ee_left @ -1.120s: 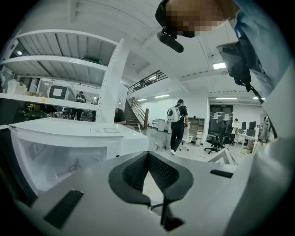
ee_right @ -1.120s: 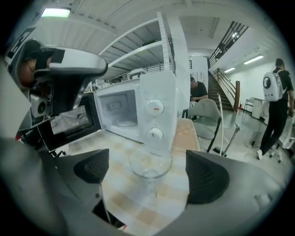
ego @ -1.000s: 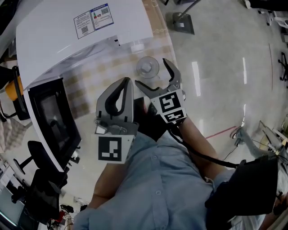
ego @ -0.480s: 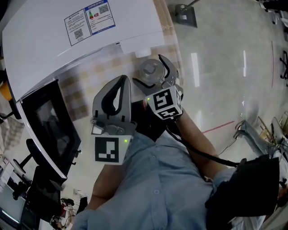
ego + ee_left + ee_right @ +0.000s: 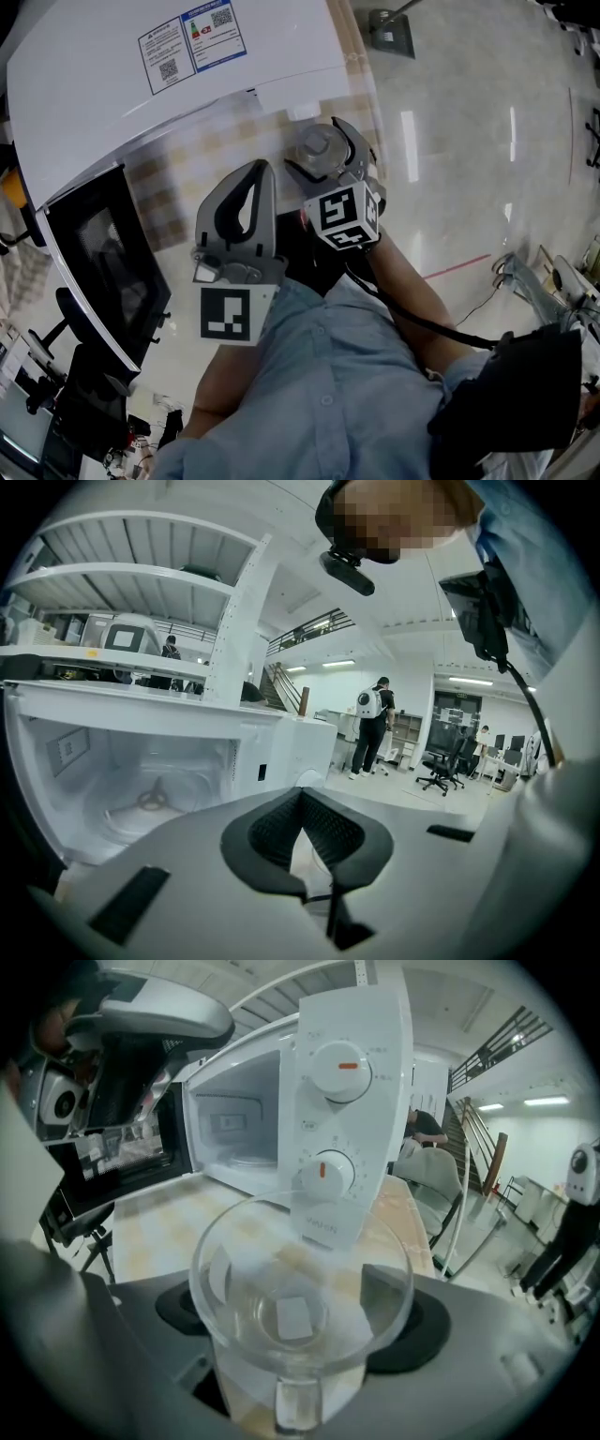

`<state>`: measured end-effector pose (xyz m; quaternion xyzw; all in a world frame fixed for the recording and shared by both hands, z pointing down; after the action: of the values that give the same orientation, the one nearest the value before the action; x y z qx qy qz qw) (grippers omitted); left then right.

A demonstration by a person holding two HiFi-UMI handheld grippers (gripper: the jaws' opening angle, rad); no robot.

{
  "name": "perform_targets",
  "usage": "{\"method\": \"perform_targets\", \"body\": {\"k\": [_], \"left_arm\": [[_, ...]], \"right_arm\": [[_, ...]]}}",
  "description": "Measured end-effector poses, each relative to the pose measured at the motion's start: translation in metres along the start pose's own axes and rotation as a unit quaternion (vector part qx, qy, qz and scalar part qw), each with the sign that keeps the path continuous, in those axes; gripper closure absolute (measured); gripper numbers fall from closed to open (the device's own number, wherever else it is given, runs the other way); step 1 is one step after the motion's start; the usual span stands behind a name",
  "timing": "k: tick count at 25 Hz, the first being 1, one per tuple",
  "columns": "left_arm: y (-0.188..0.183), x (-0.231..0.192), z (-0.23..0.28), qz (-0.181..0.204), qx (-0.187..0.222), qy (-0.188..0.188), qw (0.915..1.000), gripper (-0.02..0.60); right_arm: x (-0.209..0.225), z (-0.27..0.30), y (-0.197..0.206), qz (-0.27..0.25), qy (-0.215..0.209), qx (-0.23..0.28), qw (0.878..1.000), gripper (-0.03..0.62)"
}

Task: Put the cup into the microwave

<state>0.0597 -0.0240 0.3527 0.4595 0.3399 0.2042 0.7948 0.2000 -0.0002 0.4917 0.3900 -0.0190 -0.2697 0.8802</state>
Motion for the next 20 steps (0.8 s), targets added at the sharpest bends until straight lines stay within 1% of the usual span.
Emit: {"method": "perform_targets", "body": {"k": [1,2,8,12,17,20], "left_arm": [[0.0,0.0,0.0,0.0,0.0,-0.001,1.0,0.577],[0.0,0.0,0.0,-0.001,-0.001,-0.001,1.0,0.577],[0.001,0.001,-0.002,0.0,0.003,-0.006,1.0,0.577],[0.0,0.005,-0.005,0.004,0.007,-0.008,0.9999,0.577],[0.001,0.011,-0.015,0.008,0.012,-0.014,0.9998,0.577],[-0.002,0.018,-0.024,0.015,0.023,-0.018,0.9995,0.577]], "right_arm": [[0.001,0.0,0.002,-0.001,0.008,-0.004,1.0,0.197],[0.002,0.0,0.003,0.0,0.011,-0.005,1.0,0.226],[0.003,0.0,0.004,0.007,0.012,-0.001,1.0,0.23],[0.005,-0.001,0.004,0.014,0.018,0.012,1.0,0.23],[0.008,-0.01,-0.003,0.014,0.023,0.024,0.999,0.23],[0.007,-0.019,-0.009,0.011,0.021,0.033,0.999,0.23]]}}
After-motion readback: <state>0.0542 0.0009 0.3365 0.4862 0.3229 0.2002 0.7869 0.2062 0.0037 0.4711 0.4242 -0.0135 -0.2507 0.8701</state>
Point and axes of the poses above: the fingertips, and each gripper's own axes: z forward along the fingers, x to its right, y out of its underside, the point moved 9 cm from there along -z, backward along the fingers, and after that the axes turned 10 degrees about -z, right-handed, at the moved point
